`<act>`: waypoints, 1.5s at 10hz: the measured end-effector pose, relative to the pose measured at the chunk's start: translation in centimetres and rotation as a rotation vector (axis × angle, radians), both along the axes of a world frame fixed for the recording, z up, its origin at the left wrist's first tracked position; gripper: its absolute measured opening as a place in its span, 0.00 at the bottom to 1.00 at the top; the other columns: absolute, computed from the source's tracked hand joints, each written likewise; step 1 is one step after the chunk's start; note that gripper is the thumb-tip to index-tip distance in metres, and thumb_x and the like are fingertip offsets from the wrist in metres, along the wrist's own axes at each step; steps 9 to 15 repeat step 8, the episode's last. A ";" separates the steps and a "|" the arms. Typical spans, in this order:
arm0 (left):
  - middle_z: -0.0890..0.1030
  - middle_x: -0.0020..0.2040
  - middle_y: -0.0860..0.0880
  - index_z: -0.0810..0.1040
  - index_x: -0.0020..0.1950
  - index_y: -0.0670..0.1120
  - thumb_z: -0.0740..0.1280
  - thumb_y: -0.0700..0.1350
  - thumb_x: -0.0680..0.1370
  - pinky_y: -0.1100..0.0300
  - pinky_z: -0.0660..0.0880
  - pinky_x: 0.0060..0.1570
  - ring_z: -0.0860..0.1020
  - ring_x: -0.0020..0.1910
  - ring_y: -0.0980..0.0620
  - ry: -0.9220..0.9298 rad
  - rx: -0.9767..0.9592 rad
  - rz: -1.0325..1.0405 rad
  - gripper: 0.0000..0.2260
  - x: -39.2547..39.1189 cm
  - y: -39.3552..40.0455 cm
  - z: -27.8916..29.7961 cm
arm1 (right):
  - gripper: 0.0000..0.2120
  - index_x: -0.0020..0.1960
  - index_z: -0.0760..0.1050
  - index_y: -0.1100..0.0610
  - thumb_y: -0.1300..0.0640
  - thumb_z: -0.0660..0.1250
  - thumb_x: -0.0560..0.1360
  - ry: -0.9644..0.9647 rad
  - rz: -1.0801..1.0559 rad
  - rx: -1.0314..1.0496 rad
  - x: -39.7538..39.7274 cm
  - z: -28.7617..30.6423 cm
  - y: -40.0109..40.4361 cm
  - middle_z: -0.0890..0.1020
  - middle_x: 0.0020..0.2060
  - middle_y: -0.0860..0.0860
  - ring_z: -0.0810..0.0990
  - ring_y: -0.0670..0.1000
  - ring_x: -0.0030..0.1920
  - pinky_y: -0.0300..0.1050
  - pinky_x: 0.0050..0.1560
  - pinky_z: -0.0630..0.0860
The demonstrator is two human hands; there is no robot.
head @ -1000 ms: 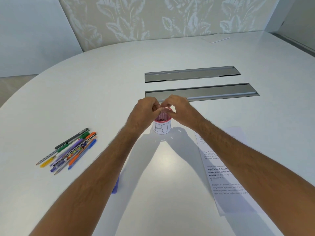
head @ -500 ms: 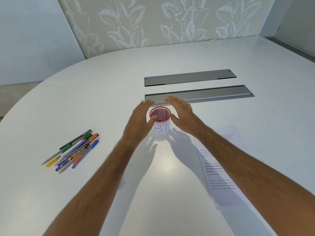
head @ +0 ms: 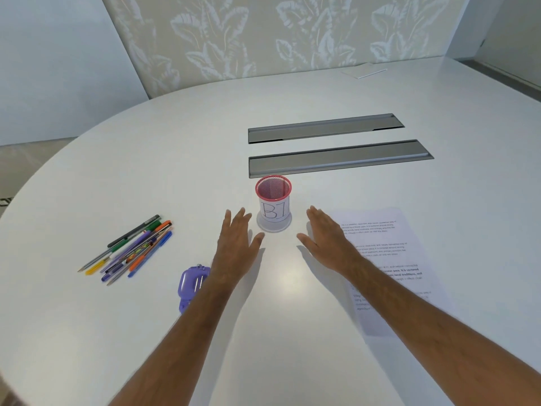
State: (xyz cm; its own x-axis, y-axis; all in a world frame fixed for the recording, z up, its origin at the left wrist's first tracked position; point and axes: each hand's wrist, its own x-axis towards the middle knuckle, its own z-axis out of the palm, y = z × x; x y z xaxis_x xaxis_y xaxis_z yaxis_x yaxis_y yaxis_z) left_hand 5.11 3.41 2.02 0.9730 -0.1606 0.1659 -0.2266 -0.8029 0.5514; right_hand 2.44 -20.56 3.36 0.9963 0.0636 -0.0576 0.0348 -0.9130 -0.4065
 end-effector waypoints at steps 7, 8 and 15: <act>0.54 0.87 0.47 0.53 0.86 0.43 0.51 0.60 0.87 0.51 0.44 0.83 0.48 0.86 0.47 0.069 0.280 -0.027 0.32 -2.7 -0.3 -3.2 | 0.40 0.85 0.51 0.66 0.37 0.50 0.86 -0.070 0.065 -0.302 -2.4 -2.8 0.9 0.55 0.85 0.63 0.53 0.61 0.85 0.58 0.84 0.42; 0.53 0.87 0.46 0.53 0.86 0.42 0.51 0.59 0.87 0.51 0.44 0.83 0.47 0.86 0.46 0.032 0.264 -0.018 0.32 -2.4 -0.4 -2.5 | 0.39 0.85 0.49 0.66 0.38 0.50 0.87 -0.105 0.055 -0.307 -1.8 -2.4 0.6 0.54 0.85 0.62 0.52 0.60 0.86 0.56 0.84 0.41; 0.53 0.87 0.46 0.53 0.86 0.42 0.51 0.59 0.87 0.51 0.44 0.83 0.47 0.86 0.46 0.032 0.264 -0.018 0.32 -2.4 -0.4 -2.5 | 0.39 0.85 0.49 0.66 0.38 0.50 0.87 -0.105 0.055 -0.307 -1.8 -2.4 0.6 0.54 0.85 0.62 0.52 0.60 0.86 0.56 0.84 0.41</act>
